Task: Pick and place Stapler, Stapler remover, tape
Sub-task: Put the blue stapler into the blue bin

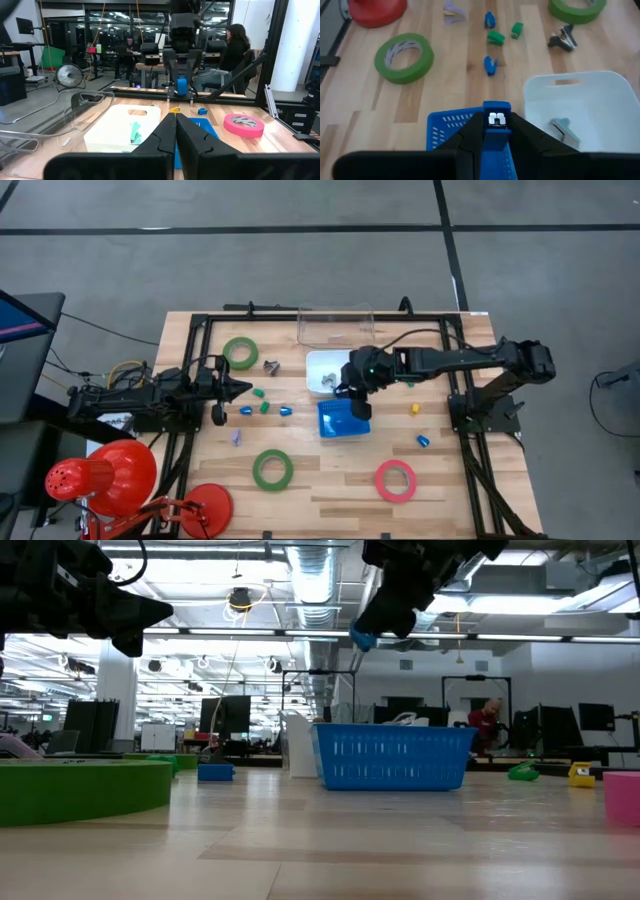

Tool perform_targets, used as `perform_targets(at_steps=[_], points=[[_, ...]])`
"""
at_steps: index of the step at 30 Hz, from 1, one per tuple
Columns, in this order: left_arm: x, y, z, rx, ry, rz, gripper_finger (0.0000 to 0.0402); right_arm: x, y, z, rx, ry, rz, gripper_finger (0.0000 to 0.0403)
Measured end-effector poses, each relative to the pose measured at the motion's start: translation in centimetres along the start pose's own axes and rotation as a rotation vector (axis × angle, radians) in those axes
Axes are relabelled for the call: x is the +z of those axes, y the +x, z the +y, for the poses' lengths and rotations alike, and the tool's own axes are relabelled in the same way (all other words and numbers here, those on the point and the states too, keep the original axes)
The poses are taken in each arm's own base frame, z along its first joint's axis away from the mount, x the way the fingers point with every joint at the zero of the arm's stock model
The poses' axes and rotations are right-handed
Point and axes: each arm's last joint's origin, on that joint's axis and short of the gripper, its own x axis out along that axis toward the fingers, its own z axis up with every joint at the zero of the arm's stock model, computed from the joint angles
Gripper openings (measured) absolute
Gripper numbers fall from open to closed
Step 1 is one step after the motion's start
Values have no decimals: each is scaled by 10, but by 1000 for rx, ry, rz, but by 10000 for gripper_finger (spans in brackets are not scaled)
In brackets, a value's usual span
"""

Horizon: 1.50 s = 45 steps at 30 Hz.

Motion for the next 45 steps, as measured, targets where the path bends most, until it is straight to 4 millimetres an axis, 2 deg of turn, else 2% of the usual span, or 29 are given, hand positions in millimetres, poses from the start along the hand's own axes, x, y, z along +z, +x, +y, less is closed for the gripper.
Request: perform_targets(at_steps=[11, 19, 23, 36, 45], points=[[0, 0, 0, 0, 0, 3, 3, -33, -14, 19, 47, -71, -24, 71], [0, 1, 0, 0, 0, 5, 3, -49, -21, 21, 56, -81, -51, 71], [0, 1, 0, 0, 0, 3, 3, -53, -14, 20, 55, -80, -36, 71], [1, 1, 0, 0, 0, -4, 3, -72, 28, 19, 50, -28, 125, 71], [1, 1, 0, 0, 0, -7, 3, -75, 37, 18, 50, -28, 138, 71]])
